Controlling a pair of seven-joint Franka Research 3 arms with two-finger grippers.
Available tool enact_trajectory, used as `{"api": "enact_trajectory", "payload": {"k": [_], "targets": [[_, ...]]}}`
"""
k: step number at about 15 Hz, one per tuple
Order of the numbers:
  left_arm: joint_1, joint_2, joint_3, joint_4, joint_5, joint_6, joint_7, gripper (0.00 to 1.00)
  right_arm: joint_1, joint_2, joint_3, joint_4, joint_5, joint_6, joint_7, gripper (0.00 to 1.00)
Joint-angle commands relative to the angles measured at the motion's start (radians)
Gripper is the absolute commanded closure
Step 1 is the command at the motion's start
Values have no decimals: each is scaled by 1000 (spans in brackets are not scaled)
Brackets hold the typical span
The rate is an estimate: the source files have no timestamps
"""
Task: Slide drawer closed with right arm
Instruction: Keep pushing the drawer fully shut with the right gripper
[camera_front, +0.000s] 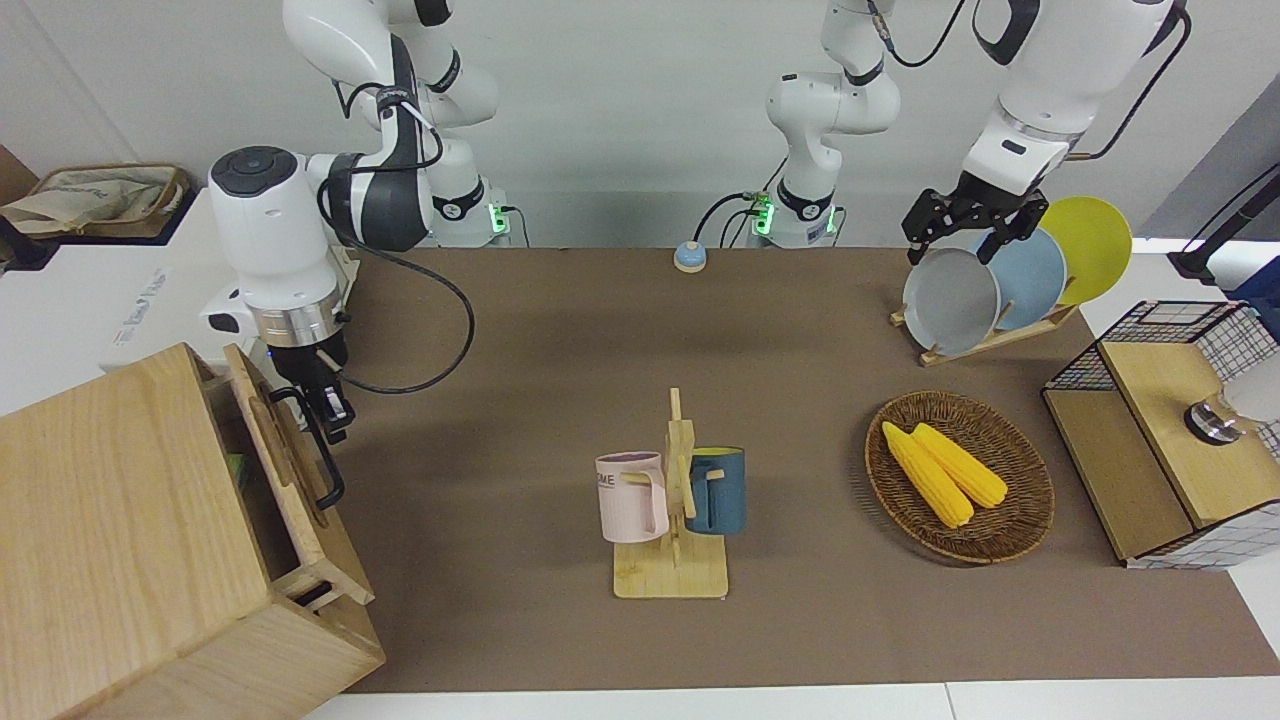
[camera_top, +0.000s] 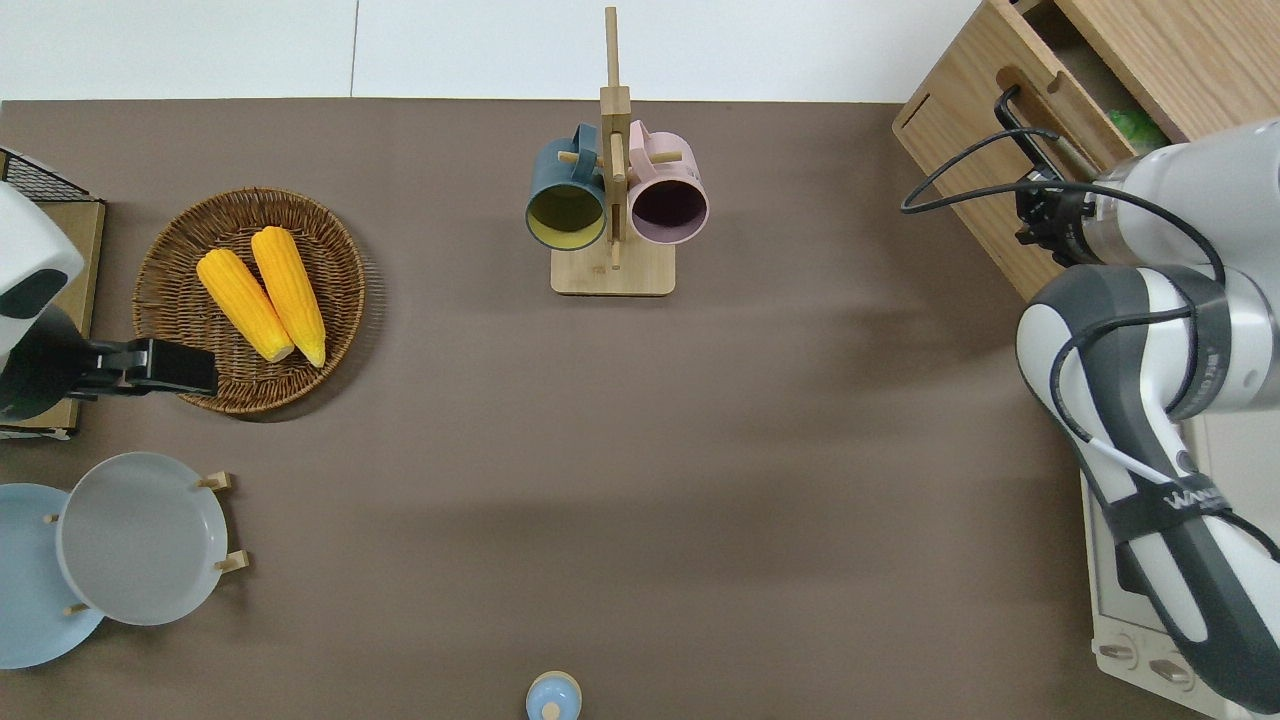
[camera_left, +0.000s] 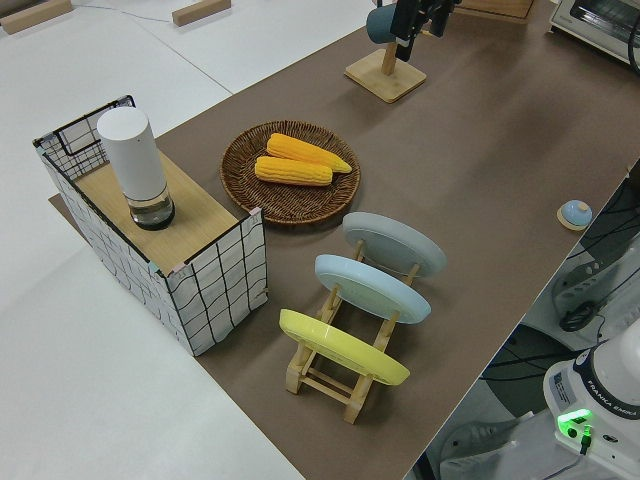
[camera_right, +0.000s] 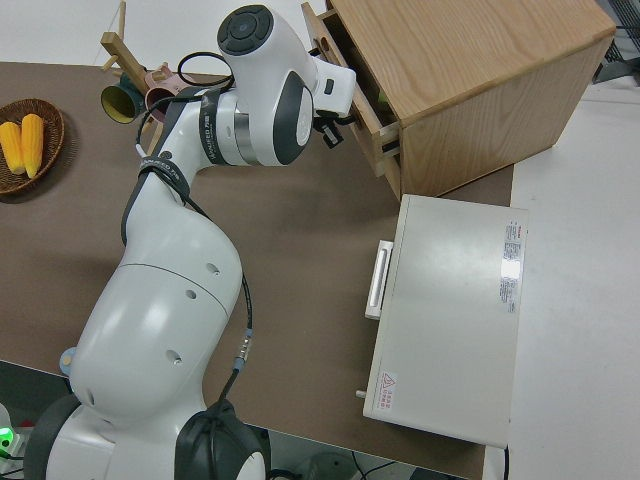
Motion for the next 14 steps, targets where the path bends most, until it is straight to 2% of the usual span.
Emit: {"api": "enact_trajectory", "payload": {"k": [1, 7, 10, 14], "targets": [[-3, -8, 3, 2, 13, -14, -1, 2, -39, 38, 4, 50, 1, 35, -33, 1000], [-3, -8, 3, 2, 13, -14, 0, 5, -75, 62, 4, 61, 1, 103, -69, 1000], [-3, -8, 3, 2, 13, -14, -1, 2, -84, 75, 4, 79, 1, 105, -82, 1000], [-3, -8, 3, 2, 13, -14, -1, 2, -79, 75, 4, 79, 1, 103, -79, 1000]]}}
